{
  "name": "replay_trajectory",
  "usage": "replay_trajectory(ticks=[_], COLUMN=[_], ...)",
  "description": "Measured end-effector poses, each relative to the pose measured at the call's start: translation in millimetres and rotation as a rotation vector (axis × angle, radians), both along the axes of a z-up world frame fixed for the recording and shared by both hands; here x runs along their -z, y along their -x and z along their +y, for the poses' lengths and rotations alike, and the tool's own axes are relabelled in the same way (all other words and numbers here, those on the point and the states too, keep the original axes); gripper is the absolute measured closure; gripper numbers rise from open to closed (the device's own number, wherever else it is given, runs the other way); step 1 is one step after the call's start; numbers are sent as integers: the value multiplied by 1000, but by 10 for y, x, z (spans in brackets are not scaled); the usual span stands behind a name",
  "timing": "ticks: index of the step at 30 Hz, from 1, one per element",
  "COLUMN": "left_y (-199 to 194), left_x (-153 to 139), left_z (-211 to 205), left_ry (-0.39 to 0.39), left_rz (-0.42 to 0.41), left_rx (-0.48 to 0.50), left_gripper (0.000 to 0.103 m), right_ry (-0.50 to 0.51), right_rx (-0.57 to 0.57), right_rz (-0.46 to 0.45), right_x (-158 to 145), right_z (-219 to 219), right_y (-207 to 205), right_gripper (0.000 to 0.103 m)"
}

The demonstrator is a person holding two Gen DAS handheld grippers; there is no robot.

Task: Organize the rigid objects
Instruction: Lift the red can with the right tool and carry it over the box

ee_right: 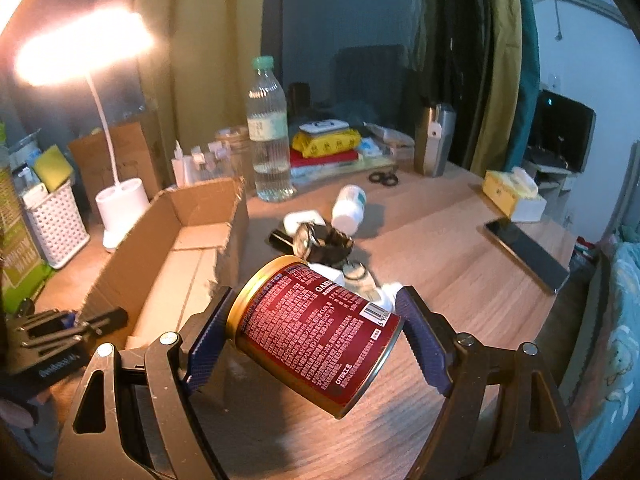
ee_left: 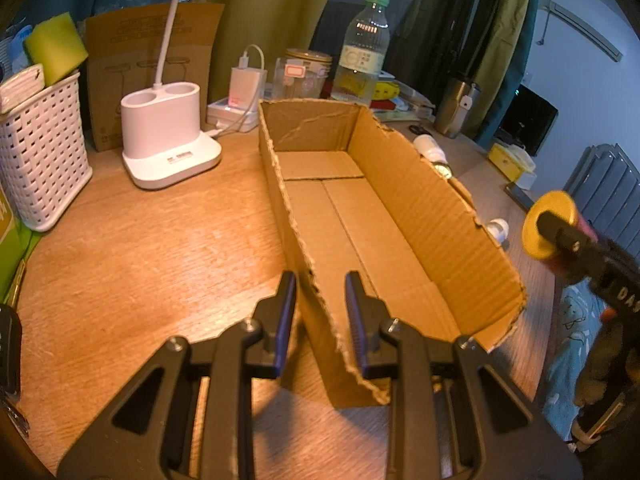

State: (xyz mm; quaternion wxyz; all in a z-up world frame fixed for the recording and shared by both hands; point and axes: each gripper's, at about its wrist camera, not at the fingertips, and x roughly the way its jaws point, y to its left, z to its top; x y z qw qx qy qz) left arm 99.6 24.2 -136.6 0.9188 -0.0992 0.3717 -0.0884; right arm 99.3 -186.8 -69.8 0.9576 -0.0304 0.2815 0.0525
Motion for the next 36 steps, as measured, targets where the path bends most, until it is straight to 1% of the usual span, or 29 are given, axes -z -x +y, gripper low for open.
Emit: replay_trajectory(ticks=[9, 15, 27, 36], left_y=[2, -1, 2, 3], left_x=[0, 2, 1, 2], left_z=[-2, 1, -2, -2], left_ry=[0, 0, 0, 0], left_rz=[0, 0, 0, 0], left_rx=[0, 0, 0, 0], left_gripper=[77, 77, 77, 77], right_ry=[-8, -11, -2, 15], right_rx=[-63, -111, -217, -275], right_rz=[-54, -69, -47, 13], right_x=[-227, -279, -191, -7], right_z=[175, 355, 718, 918], right_y=[94, 151, 193, 152], right_gripper=[19, 19, 19, 19])
